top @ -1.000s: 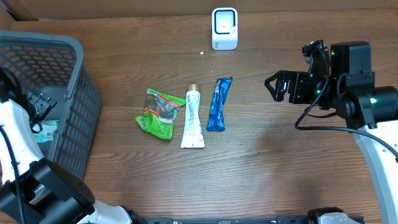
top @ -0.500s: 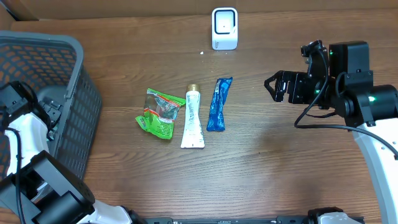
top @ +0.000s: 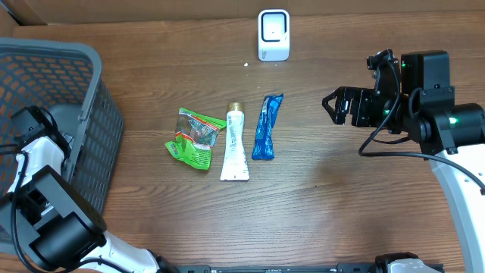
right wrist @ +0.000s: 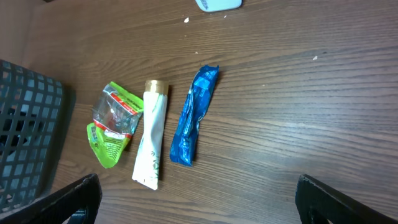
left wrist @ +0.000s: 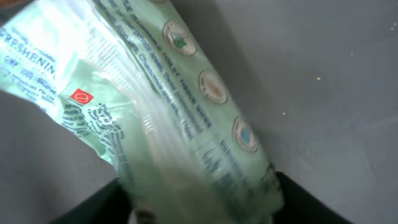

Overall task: Scan the item barcode
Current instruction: 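Reach the left gripper into the basket and grasp the mint wipes pack, then carry the wipes pack out and set it right of the blue packet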

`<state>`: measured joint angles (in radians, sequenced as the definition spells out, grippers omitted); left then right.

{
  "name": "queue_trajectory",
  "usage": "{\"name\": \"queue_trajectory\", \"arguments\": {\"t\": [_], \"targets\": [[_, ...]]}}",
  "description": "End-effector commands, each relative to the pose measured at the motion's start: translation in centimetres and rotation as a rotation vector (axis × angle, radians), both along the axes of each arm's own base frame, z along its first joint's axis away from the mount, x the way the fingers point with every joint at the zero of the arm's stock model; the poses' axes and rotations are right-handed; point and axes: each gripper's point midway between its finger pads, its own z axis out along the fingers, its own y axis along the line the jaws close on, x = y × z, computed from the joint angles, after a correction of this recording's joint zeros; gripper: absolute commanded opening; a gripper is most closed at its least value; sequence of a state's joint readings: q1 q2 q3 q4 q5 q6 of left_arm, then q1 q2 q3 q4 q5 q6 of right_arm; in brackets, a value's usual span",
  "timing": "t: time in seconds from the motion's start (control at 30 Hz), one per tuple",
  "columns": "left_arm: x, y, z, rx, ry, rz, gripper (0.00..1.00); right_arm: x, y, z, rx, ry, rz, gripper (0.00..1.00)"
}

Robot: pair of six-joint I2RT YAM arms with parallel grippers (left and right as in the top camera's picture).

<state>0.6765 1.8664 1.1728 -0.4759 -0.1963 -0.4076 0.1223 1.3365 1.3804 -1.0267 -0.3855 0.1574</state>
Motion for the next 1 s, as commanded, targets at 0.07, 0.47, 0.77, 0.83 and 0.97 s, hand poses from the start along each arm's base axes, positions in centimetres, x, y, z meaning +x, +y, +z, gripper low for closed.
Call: {"name": "queue_trajectory", "arguments": {"t": [0.07,0.47,0.77,0.83,0.97], "targets": [[-0.6,0.3,-1.2,-0.003,0.036,0.010,0.12,0.3,0.1,1.0,0.004,-0.029,0.003,1.00],[1.3,-0.4,8.1,-0.051,-0.001,-0.101,0.04,0.4,0.1,1.1,0.005,-0.029,0.002,1.00],[5.4,-5.2,23.9,0.015,-0.294,-0.448,0.04,0.5,0.1,1.2,0.005,-0.037,0.003,1.00],[5.8,-7.1,27.0,0.056,-0.348,-0.516,0.04,0.6,0.1,1.3,0.006,-0.045,0.003,1.00],[6.1,-12.7,31.8,0.126,-0.434,-0.648,0.04,1.0,0.2,1.6,0.009,-0.063,0.002,1.00]]}}
